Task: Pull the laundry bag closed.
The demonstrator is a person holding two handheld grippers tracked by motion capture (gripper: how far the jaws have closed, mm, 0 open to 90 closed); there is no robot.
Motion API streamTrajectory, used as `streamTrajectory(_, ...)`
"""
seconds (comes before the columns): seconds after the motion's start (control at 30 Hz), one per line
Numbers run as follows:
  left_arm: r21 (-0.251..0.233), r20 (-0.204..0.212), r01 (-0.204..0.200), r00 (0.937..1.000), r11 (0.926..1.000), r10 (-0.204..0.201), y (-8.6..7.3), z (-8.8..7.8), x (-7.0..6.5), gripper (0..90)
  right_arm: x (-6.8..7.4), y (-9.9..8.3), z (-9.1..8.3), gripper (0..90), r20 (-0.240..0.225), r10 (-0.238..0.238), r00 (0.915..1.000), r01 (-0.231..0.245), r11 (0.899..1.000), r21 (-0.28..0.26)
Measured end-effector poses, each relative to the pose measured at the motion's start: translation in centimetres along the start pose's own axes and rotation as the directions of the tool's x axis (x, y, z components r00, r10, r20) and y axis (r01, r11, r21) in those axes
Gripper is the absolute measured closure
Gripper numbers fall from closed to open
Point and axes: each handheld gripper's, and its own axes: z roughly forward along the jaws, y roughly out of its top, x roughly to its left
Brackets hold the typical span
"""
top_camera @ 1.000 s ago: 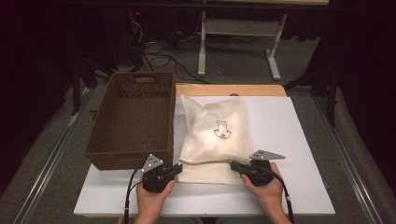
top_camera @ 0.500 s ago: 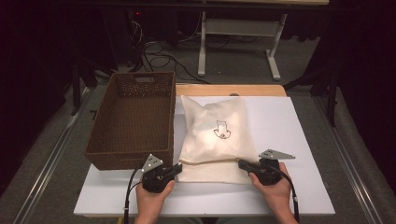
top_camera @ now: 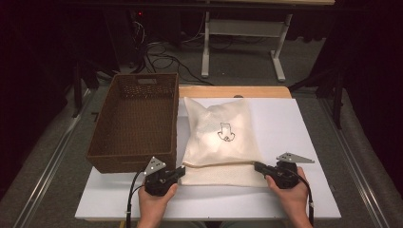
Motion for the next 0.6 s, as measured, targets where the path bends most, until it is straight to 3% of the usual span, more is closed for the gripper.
streamTrajectory(0.27,0.002,-0.016,-0.002,0.9999,1.0000,0.002,0.0,0.0,0.1,87.6,-1.3,-0.2,-1.2,88.1,0.024,0.014,0.9996,-0.014,1.000,-0.011)
streamTrajectory(0.3,0.006,-0.015,0.001,0.9999,1.0000,-0.001,0.0,-0.1,0.2,87.6,-1.4,-0.3,-1.4,88.1,0.048,0.020,0.9986,-0.020,1.000,-0.005)
streamTrajectory(0.47,0.018,-0.011,-0.003,0.9999,0.9998,0.003,0.1,0.0,0.2,87.9,-2.6,-0.6,-2.2,88.0,0.064,0.055,0.9964,-0.055,0.998,-0.006)
streamTrajectory(0.6,0.013,-0.011,0.022,0.9997,0.9997,-0.022,0.1,0.0,0.4,87.9,-2.6,-0.8,-2.3,87.8,0.072,0.050,0.9962,-0.050,0.999,0.008)
